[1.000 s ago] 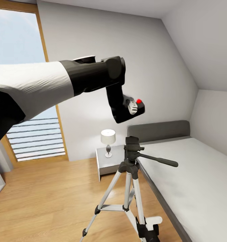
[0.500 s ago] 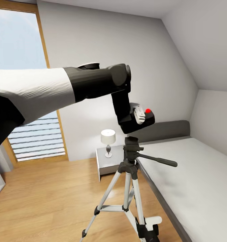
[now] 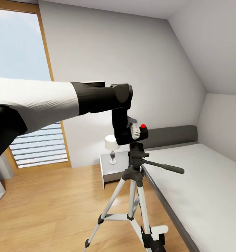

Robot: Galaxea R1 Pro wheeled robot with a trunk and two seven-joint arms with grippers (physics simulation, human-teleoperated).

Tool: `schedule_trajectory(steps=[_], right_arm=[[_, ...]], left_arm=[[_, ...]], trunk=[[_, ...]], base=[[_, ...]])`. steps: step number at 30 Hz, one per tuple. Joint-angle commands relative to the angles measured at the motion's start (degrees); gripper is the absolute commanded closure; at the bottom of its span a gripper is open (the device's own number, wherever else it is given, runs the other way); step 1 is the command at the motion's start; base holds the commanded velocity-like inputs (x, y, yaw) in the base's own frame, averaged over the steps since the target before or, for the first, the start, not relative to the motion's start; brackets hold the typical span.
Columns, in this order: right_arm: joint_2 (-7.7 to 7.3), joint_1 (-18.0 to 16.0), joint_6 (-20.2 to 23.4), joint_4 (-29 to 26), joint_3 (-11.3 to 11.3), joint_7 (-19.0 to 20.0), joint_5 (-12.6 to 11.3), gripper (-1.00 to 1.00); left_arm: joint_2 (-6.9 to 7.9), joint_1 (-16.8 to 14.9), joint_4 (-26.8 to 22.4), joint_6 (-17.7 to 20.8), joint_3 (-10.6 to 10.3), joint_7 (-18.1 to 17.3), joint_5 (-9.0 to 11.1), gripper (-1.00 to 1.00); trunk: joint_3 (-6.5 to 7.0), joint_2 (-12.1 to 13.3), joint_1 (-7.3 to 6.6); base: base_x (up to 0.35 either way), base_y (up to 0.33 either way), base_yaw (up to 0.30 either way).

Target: Attach the digital camera to the camera tripod in the bedroom.

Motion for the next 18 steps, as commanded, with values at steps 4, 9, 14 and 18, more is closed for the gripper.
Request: schedule_trajectory(steps=[4,9,14,18], right_arm=[[0.0,0.01,0.23,1.44,-0.26,-0.29,0.6,1.0],[0.0,0.01,0.23,1.43,-0.26,-0.29,0.6,1.0],[0.0,0.01,0.23,1.42,-0.27,-0.29,0.6,1.0],[0.0,0.01,0.23,1.43,-0.27,-0.29,0.6,1.0]], left_arm=[[-0.04,-0.06,0.03,0.05,-0.34,-0.16,0.0,1.0],[-0.03,-0.06,0.02,0.03,-0.3,-0.16,-0.07,1.0],[0.04,-0.06,0.22,0.03,0.77,-0.16,-0.08,1.0],[0.12,-0.06,0.36,-0.04,5.06,-0.23,-0.18,1.0]], trunk=[[-0.04,-0.01,0.03],[-0.04,-0.01,0.03],[-0.04,-0.01,0.03],[-0.04,-0.01,0.03]], base=[[0.0,0.0,0.0],[0.0,0.0,0.0],[0.0,0.0,0.0],[0.0,0.0,0.0]])
